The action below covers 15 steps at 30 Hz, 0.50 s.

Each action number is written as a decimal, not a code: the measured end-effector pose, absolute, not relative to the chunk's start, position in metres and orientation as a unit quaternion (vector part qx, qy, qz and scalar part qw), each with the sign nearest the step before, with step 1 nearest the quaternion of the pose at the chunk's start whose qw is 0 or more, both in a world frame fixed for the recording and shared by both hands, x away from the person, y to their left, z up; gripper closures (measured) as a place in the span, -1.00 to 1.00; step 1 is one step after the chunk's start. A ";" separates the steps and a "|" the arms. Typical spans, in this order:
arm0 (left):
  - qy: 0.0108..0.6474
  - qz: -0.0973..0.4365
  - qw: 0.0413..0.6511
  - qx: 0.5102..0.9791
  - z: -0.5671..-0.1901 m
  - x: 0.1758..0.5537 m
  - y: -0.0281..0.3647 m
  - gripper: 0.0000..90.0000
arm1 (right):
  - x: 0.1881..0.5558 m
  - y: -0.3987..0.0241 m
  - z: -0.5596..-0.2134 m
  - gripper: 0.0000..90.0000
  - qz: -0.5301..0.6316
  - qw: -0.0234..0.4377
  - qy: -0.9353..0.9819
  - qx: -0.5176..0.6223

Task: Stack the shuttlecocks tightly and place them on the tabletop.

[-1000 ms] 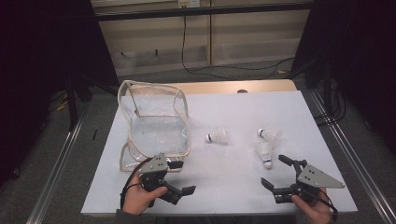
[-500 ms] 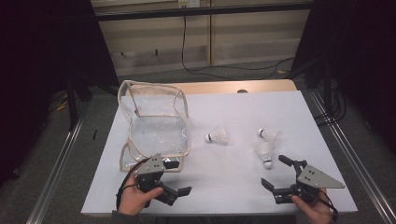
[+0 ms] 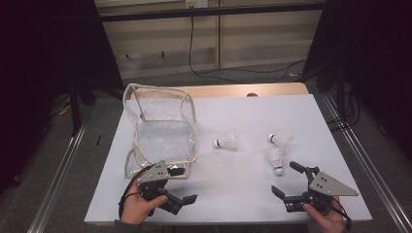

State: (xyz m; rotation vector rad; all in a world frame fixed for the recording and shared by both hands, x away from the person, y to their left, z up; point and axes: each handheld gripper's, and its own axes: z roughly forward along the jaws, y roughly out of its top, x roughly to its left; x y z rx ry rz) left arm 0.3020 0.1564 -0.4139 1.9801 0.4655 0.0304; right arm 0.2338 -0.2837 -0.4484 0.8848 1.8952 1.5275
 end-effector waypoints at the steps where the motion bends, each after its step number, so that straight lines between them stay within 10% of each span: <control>1: 0.196 0.013 0.527 0.827 -0.414 0.302 0.157 -0.97 | 0.234 -0.284 -0.448 -0.97 0.567 0.272 0.704 0.330; 15: 0.191 0.011 0.525 0.829 -0.415 0.301 0.159 -0.97 | 0.234 -0.284 -0.449 -0.97 0.566 0.271 0.705 0.329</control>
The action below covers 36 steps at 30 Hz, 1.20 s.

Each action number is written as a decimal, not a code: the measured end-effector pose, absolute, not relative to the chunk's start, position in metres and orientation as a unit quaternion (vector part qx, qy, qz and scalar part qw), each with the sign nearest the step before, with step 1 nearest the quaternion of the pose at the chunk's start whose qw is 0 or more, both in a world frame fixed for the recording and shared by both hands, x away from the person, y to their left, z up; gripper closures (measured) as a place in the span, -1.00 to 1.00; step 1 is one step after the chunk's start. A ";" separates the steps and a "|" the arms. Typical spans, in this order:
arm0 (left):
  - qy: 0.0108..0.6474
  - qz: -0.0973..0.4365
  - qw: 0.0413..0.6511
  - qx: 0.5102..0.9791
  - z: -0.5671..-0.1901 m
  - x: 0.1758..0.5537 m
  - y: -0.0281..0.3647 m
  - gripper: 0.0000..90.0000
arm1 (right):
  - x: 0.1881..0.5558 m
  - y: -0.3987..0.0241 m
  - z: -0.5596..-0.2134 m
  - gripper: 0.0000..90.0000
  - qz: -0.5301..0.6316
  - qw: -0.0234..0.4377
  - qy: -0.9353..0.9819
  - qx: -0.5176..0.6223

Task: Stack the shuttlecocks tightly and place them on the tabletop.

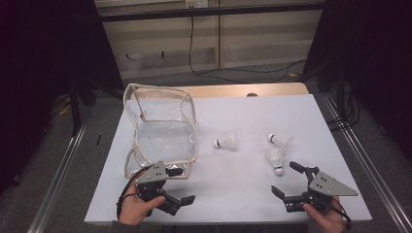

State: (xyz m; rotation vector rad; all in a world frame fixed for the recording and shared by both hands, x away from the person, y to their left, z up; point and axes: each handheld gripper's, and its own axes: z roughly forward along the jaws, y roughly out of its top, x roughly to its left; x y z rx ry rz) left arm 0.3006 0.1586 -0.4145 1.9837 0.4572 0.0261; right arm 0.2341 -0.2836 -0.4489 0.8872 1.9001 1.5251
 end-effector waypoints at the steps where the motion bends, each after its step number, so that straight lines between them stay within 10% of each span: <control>1: 0.191 0.010 0.525 0.830 -0.415 0.300 0.158 -0.97 | 0.234 -0.284 -0.449 -0.97 0.566 0.271 0.706 0.329; 36: 0.205 0.010 0.532 0.822 -0.418 0.293 0.182 -0.93 | 0.235 -0.280 -0.450 -0.97 0.565 0.268 0.709 0.327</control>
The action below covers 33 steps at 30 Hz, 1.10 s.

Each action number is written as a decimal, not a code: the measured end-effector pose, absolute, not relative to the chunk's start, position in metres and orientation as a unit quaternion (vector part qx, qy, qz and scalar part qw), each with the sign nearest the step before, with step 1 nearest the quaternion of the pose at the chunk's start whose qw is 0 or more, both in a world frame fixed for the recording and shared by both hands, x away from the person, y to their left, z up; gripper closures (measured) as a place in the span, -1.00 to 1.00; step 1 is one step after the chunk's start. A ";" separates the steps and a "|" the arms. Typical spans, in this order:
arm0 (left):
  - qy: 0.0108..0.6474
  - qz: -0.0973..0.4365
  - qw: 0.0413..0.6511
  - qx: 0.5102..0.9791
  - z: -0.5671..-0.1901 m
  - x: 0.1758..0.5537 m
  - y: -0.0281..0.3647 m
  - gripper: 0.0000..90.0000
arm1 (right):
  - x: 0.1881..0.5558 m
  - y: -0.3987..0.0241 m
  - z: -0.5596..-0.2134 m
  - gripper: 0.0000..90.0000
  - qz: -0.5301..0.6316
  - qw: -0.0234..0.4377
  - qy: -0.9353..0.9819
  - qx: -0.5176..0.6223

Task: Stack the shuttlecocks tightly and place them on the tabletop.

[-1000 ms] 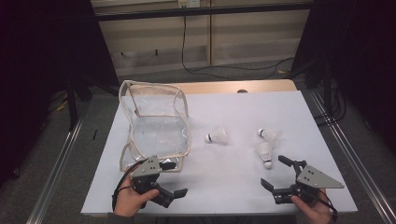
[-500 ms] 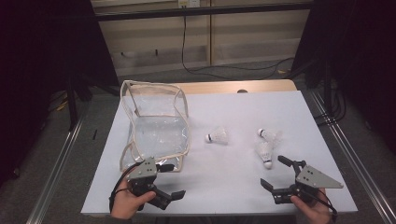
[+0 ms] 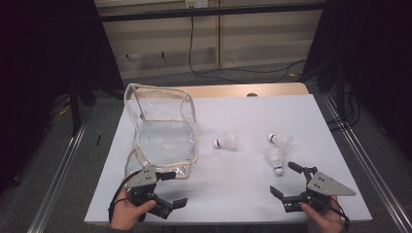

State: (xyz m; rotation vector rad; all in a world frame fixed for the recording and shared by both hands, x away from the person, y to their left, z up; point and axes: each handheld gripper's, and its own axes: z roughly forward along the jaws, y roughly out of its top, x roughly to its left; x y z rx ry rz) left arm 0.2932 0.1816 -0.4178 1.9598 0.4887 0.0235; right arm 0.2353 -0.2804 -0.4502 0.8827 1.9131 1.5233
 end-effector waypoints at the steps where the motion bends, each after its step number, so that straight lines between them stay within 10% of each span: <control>1: 0.207 0.010 0.533 0.821 -0.418 0.293 0.182 -0.93 | 0.235 -0.280 -0.450 -0.97 0.565 0.267 0.709 0.327; 33: 0.228 0.035 0.533 0.814 -0.422 0.306 0.200 -0.91 | 0.257 -0.287 -0.440 -0.98 0.531 0.286 0.720 0.344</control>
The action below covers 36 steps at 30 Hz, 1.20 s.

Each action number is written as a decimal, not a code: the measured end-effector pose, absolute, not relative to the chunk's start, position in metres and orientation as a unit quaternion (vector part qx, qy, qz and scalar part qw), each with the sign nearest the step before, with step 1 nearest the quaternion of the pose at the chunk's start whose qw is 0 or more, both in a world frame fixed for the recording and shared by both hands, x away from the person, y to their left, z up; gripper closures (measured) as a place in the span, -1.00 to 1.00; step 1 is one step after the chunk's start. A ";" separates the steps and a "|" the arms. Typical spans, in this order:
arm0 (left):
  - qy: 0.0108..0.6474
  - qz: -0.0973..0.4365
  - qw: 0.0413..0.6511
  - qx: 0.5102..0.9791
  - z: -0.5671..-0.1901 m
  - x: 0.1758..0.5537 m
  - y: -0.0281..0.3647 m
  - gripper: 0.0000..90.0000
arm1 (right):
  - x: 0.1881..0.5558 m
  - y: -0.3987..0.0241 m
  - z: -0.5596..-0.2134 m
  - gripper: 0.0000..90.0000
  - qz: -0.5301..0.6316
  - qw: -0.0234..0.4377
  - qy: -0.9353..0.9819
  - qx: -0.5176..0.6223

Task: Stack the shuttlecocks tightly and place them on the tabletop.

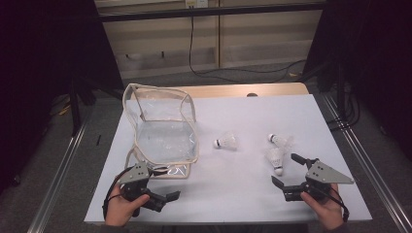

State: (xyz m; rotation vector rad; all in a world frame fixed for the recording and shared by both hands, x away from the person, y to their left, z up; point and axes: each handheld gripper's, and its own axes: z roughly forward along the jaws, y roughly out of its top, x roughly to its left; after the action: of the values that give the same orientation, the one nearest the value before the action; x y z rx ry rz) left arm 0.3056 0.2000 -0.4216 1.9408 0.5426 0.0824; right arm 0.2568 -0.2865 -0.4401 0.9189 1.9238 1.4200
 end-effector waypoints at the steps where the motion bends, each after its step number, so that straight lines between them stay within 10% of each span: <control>1: 0.227 0.035 0.533 0.814 -0.422 0.306 0.200 -0.91 | 0.258 -0.286 -0.440 -0.98 0.532 0.285 0.719 0.345; 36: 0.229 0.036 0.543 0.807 -0.424 0.307 0.199 -0.93 | 0.299 -0.291 -0.437 -0.98 0.505 0.248 0.736 0.377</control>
State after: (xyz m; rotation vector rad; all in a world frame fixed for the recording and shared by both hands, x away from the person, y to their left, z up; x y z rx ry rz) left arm 0.3072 0.1990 -0.4238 1.9162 0.5433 0.0854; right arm 0.2992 -0.2912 -0.4367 1.0261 2.0058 1.3748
